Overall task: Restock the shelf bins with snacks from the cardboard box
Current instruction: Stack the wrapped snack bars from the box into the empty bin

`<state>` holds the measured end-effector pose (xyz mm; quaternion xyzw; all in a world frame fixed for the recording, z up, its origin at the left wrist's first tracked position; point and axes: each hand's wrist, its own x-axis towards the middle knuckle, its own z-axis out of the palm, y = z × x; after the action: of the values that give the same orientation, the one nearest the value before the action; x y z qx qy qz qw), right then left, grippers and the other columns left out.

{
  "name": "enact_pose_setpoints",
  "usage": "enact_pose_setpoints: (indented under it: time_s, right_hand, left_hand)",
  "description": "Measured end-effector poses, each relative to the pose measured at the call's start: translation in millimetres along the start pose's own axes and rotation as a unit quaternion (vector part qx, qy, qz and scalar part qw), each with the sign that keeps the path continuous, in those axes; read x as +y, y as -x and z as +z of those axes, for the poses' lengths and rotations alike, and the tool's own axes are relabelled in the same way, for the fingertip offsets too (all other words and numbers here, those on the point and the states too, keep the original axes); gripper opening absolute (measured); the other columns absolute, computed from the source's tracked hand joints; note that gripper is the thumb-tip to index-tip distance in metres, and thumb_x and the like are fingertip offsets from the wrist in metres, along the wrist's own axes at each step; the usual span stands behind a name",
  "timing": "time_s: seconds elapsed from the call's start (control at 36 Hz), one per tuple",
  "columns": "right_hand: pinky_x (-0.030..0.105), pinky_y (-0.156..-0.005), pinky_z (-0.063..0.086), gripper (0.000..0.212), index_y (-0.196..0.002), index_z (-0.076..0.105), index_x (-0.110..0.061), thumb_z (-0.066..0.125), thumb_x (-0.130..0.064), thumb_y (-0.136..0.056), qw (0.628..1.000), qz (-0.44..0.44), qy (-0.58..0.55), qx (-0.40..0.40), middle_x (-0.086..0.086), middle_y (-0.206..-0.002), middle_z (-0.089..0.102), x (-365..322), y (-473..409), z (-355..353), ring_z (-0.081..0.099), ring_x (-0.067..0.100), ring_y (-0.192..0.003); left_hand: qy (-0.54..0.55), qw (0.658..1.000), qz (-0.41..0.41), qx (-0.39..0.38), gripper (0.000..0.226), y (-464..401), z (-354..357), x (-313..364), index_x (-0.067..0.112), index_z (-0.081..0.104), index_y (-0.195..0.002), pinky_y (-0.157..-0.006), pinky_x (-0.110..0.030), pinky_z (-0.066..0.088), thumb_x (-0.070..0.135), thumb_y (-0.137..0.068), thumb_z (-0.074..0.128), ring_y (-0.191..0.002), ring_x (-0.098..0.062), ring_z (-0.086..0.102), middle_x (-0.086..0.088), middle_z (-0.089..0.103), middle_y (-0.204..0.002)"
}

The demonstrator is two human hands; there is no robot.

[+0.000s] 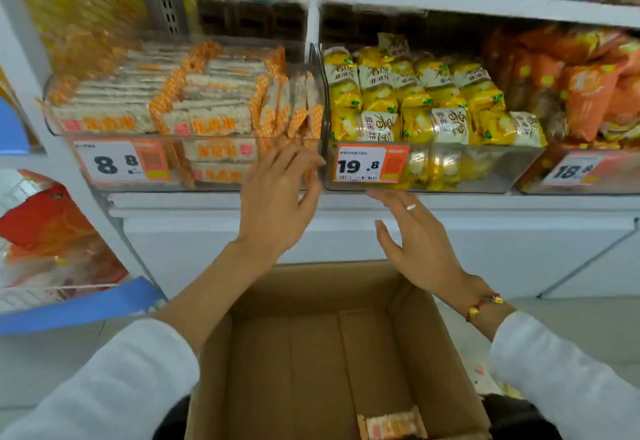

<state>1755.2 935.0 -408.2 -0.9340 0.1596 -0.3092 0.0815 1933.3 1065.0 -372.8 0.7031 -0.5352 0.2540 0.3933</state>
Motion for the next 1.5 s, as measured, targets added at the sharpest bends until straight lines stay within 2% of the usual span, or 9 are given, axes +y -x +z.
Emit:
enact_pose_setpoints:
  time_s: [0.36, 0.47, 0.58, 0.75, 0.94, 1.11, 1.25, 1.42, 1.5]
  right_hand:
    - [0.030, -0.096, 0.044, 0.041, -0.138, 0.045, -0.021, 0.050, -0.022, -0.097, 0.900, 0.103, -0.003, -0.424, 0.001, -0.131, 0.054, 61, 158, 90, 0.051, 0.017, -0.119]
    - [0.031, -0.094, 0.042, 0.035, -0.134, 0.050, -0.017, 0.047, -0.025, -0.100, 0.820, 0.115, 0.005, -0.560, 0.007, -0.133, 0.054, 66, 183, 124, 0.052, 0.022, -0.120]
    - [0.036, -0.092, 0.041, 0.042, -0.133, 0.047, -0.008, 0.053, -0.029, -0.097, 0.731, 0.084, 0.050, -0.675, 0.014, -0.136, 0.049, 63, 206, 151, 0.051, 0.030, -0.120]
    - [0.034, -0.085, 0.043, 0.035, -0.120, 0.053, -0.006, 0.062, -0.024, -0.091, 0.706, 0.078, 0.069, -0.701, 0.015, -0.127, 0.054, 64, 220, 171, 0.055, 0.031, -0.112]
    - [0.029, -0.077, 0.048, 0.021, -0.103, 0.063, -0.015, 0.069, -0.026, -0.086, 0.718, 0.216, -0.066, -0.658, 0.006, -0.114, 0.061, 69, 217, 168, 0.058, 0.020, -0.094]
    - [0.017, -0.052, 0.045, 0.024, -0.109, 0.058, -0.010, 0.068, -0.016, -0.088, 0.762, 0.390, -0.305, -0.417, -0.013, -0.060, 0.062, 55, 132, 134, 0.055, 0.000, -0.054]
    - [0.013, -0.075, 0.048, 0.030, -0.123, 0.058, -0.015, 0.059, -0.023, -0.095, 0.812, 0.351, -0.362, -0.293, 0.002, -0.107, 0.066, 26, 52, 80, 0.062, 0.006, -0.090]
    - [0.011, -0.067, 0.048, 0.032, -0.125, 0.060, -0.018, 0.060, -0.025, -0.094, 0.857, 0.267, -0.380, -0.224, 0.002, -0.106, 0.068, -22, -12, 23, 0.064, -0.001, -0.082]
    - [0.012, -0.070, 0.047, 0.029, -0.123, 0.057, -0.026, 0.059, -0.021, -0.095, 0.880, 0.217, -0.359, -0.223, -0.005, -0.098, 0.067, -44, -33, 2, 0.062, 0.003, -0.085]
  left_hand:
    - [0.057, 0.906, -0.097, -0.407, 0.031, 233, 133, -9, 0.022, 0.058, -0.126, -0.092, -0.036, 0.050, 0.027, -0.095, 0.056, -0.118, -0.018, 0.054, 0.002, 0.057, -0.129]
    - [0.009, 0.815, -0.114, -0.568, 0.065, 293, 151, -20, 0.029, 0.012, -0.152, -0.116, -0.046, 0.019, 0.049, -0.097, 0.041, -0.147, -0.023, 0.016, 0.002, 0.015, -0.160]
    - [-0.055, 0.754, -0.081, -0.649, 0.084, 329, 159, -29, 0.031, -0.021, -0.141, -0.116, -0.050, 0.002, 0.063, -0.091, 0.039, -0.147, -0.029, -0.011, 0.002, -0.016, -0.158]
    - [-0.115, 0.684, -0.068, -0.718, 0.100, 349, 162, -38, 0.027, -0.031, -0.138, -0.116, -0.053, 0.004, 0.063, -0.088, 0.047, -0.145, -0.033, -0.017, -0.001, -0.024, -0.158]
    - [-0.078, 0.635, -0.124, -0.759, 0.082, 315, 163, -37, 0.029, -0.002, -0.154, -0.118, -0.049, 0.008, 0.040, -0.094, 0.054, -0.147, -0.030, -0.008, 0.001, -0.013, -0.161]
    - [0.029, 0.726, -0.357, -0.587, 0.049, 223, 154, -23, 0.022, 0.057, -0.126, -0.101, -0.040, 0.040, 0.047, -0.102, 0.023, -0.122, -0.036, 0.051, -0.011, 0.057, -0.131]
    - [0.217, 0.799, -0.520, -0.212, 0.074, 136, 115, -7, 0.026, 0.068, -0.088, -0.090, -0.045, 0.048, 0.075, -0.080, 0.013, -0.090, -0.027, 0.064, 0.001, 0.071, -0.079]
    - [0.173, 0.914, -0.350, -0.109, 0.035, 52, 41, 16, 0.022, 0.062, -0.096, -0.067, -0.032, 0.046, 0.055, -0.091, 0.050, -0.076, -0.012, 0.061, 0.005, 0.066, -0.079]
    - [0.129, 0.940, -0.304, -0.084, 0.047, 31, 7, 15, 0.021, 0.062, -0.109, -0.066, -0.035, 0.048, 0.059, -0.086, 0.048, -0.077, -0.016, 0.062, -0.001, 0.068, -0.084]
